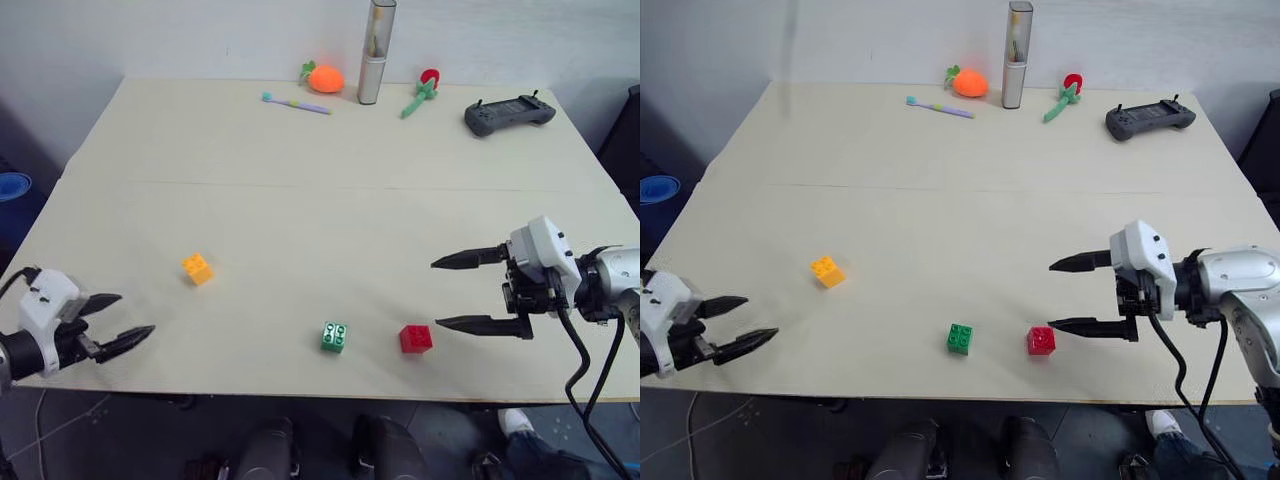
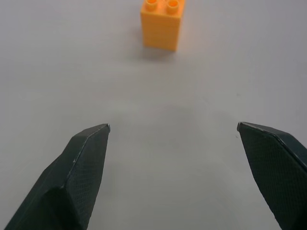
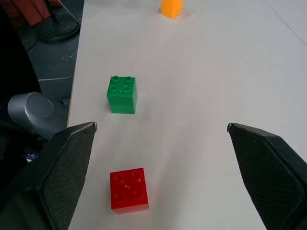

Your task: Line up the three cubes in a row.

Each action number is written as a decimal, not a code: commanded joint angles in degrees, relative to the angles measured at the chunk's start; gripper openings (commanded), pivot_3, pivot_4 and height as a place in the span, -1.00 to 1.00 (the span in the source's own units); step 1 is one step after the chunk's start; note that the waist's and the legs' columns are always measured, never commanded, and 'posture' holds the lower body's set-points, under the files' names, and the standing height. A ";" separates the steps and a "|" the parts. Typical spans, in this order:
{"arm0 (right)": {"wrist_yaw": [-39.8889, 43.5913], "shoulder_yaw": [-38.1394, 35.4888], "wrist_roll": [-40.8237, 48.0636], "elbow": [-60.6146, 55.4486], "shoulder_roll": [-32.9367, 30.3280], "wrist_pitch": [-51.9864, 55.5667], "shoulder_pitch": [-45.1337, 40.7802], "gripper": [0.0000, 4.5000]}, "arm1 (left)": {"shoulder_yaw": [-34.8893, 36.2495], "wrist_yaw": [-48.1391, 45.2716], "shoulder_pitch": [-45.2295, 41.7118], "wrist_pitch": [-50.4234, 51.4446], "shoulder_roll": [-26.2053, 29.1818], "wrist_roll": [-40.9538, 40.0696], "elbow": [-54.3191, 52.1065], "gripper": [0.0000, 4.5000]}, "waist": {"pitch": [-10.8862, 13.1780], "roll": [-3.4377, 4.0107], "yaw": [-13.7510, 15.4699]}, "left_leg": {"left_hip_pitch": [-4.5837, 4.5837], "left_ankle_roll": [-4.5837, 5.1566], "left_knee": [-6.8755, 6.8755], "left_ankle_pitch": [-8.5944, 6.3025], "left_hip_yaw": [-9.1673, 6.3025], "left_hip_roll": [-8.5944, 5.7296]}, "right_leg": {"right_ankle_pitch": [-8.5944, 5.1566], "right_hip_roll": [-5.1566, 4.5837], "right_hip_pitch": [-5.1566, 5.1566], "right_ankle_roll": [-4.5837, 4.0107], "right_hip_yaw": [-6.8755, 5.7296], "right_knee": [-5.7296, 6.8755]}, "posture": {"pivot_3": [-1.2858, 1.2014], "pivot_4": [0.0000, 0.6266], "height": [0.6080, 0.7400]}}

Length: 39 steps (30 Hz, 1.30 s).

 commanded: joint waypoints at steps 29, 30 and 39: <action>-5.11 -4.33 1.95 -6.48 0.67 1.05 4.87 1.00 | -30.01 -12.49 -30.43 -11.86 5.29 2.81 20.90 -0.32 | -0.03 0.00 -2.02 | -0.07 0.34 -0.01 0.20 0.30 0.07 | 0.01 0.26 -0.10 0.04 0.01 0.27 | 0.03 -0.52 1.00; -4.67 -4.42 2.02 -6.44 0.42 1.07 5.00 1.00 | -29.81 -14.62 -29.86 -12.31 5.88 1.74 19.30 -0.32 | -0.03 0.00 -2.02 | -0.08 0.33 -0.01 0.20 0.29 0.07 | 0.01 0.25 -0.10 0.04 0.01 0.27 | 0.03 -0.52 1.00; -2.60 -4.13 1.84 -7.57 -0.53 0.73 6.93 1.00 | -38.97 -27.87 -29.64 -23.35 8.40 4.06 11.66 -0.32 | -0.03 0.02 -1.83 | -0.06 0.32 0.01 0.20 0.25 0.06 | 0.01 0.19 -0.07 0.04 0.01 0.23 | 0.03 -0.52 1.00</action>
